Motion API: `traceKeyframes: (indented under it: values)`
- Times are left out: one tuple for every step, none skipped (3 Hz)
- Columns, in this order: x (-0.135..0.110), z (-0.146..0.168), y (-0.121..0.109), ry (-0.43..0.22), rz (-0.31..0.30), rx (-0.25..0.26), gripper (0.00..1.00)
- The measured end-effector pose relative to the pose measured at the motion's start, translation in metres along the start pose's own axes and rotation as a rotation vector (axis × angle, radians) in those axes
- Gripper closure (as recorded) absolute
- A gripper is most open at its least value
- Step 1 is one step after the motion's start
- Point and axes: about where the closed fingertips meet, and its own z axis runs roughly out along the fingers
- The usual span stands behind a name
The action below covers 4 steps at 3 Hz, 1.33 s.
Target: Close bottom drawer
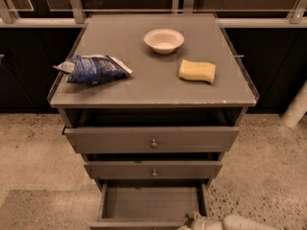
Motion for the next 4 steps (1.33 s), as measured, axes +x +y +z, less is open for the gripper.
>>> traceKeyframes:
  values:
    - [-0.001, 0.000, 0.000, 0.000, 0.000, 0.000, 0.00]
    - [-0.001, 0.001, 0.001, 0.003, 0.004, 0.000, 0.00]
    - [-0.007, 0.006, 0.001, 0.004, -0.016, 0.004, 0.00]
    - [-0.012, 0.042, -0.017, -0.005, -0.070, 0.057, 0.00]
